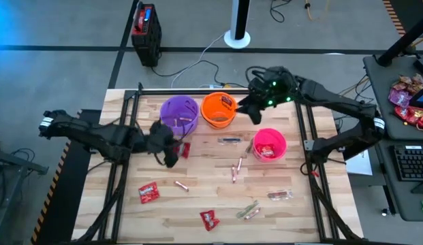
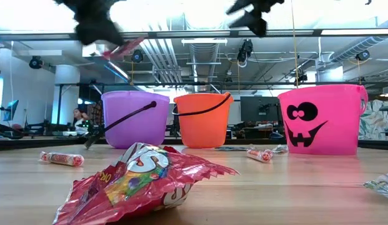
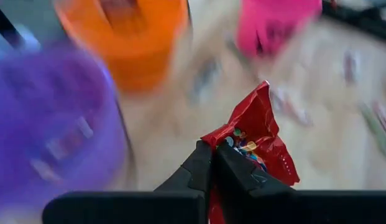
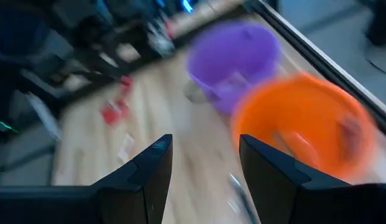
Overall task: Sort candy by brand, put in halloween buckets
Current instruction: Put the red candy into the pink bucket
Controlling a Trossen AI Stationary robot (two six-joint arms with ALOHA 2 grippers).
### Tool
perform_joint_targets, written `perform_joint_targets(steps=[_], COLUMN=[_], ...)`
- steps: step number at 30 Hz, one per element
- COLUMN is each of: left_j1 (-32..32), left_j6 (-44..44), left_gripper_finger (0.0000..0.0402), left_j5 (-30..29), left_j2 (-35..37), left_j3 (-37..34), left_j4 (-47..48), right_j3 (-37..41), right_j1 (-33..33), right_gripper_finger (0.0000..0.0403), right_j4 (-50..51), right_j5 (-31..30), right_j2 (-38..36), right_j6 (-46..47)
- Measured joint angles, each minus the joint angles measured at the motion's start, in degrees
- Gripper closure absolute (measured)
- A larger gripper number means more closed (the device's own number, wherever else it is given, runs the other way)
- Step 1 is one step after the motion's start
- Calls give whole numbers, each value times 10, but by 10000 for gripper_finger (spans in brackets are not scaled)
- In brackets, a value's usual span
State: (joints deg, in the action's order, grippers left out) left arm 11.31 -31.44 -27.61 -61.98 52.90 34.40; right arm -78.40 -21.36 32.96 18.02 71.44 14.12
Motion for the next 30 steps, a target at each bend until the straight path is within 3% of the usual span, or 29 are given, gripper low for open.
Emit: perform_joint_targets(steps=[4, 7, 15, 22, 26, 30], left_j1=[-57, -107, -149, -148, -148, -148], left_j6=[75, 100, 193, 201, 213, 214], left_gripper_finger=[402, 402, 401, 401, 401, 401], left_j5=[-30, -19, 15, 61, 61, 61], left_j2=[-51, -95, -194, -244, -249, -246], left_j3=[84, 136, 255, 319, 334, 334], left_j4=[-8, -40, -58, -58, -57, -59], right_j3=[34, 37, 38, 38, 38, 38], right_j1=[44, 61, 93, 99, 100, 101], right_gripper_finger=[225, 225, 225, 228, 263, 341], right_j4=[-146, -192, -194, -194, -193, -192], right_j5=[0, -21, -88, -124, -122, -121], right_j2=[9, 28, 67, 69, 69, 69], right_j6=[48, 57, 58, 58, 58, 55])
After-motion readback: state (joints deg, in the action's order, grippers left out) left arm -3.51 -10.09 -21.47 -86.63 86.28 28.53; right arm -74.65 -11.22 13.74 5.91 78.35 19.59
